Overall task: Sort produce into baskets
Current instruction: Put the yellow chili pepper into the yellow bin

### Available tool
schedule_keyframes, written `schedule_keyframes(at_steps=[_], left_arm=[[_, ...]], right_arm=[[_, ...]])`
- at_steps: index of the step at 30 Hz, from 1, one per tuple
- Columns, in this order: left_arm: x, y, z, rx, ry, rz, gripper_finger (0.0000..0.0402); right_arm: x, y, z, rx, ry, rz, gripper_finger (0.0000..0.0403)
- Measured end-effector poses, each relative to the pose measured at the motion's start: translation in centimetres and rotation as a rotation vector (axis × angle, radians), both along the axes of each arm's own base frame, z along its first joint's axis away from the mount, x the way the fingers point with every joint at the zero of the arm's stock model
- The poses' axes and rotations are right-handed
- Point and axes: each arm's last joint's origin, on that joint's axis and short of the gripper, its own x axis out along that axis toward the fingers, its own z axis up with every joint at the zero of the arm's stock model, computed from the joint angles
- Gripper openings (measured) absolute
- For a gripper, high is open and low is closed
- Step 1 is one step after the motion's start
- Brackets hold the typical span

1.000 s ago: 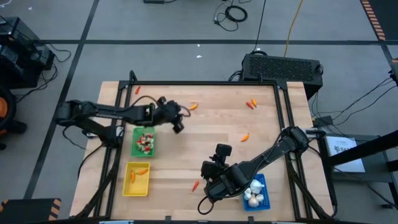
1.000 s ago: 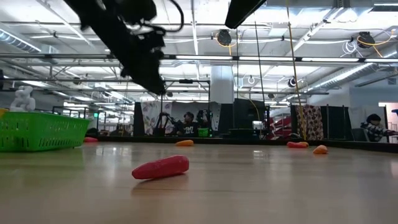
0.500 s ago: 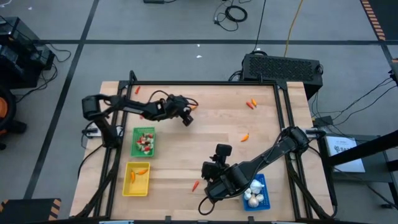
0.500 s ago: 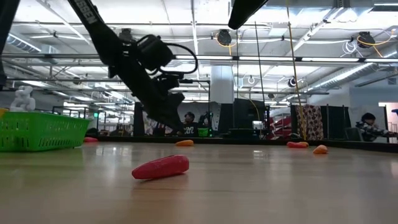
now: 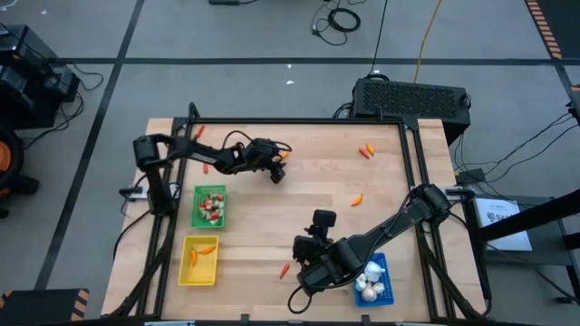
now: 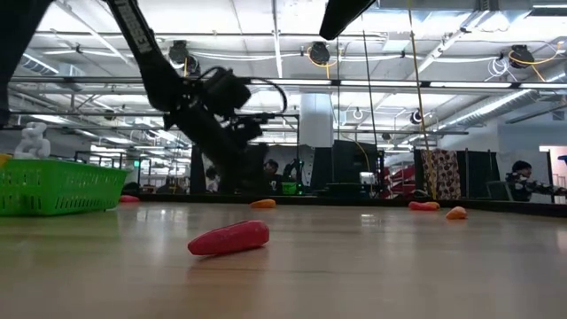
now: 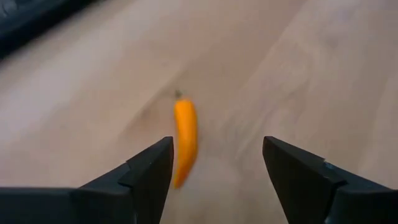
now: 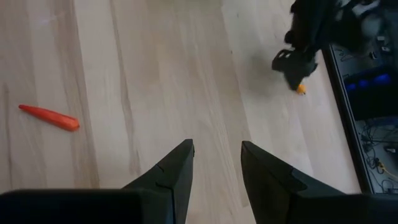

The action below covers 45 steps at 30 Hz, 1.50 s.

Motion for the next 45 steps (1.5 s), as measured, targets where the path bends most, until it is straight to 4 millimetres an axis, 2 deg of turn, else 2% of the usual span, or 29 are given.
schedule_keyframes(at_steps=[4, 13, 22, 33, 38, 45], left_arm=[[0.1, 0.4, -1.7, -0.002, 0.025, 0.023, 0.0255], [0.2, 0.7, -2.6, -0.038, 0.010, 0.066, 0.0246], [0.4, 1.0, -2.4, -0.040, 0.030, 0.084, 0.0160], [0.0, 1.7, -2.6, -0.063, 0.065, 0.094, 0.0018], [0.0, 1.7, -2.6, -0.065, 0.064, 0.091, 0.0011], [-0.5, 1.0, -0.9, -0.147, 0.056, 0.006, 0.0011]], right_arm=[[0.0, 0.0, 0.0, 0.001, -0.003, 0.003, 0.0125], [0.1, 0.0, 0.0, -0.006, 0.003, 0.014, 0.0125], [0.5, -0.1, 0.1, 0.006, -0.030, 0.010, 0.0125], [1.0, -0.7, 0.1, 0.017, -0.038, -0.002, 0.0125], [0.9, -0.7, 0.1, 0.017, -0.037, -0.002, 0.0125], [0.9, -0.6, 0.1, 0.019, -0.036, -0.003, 0.0125]])
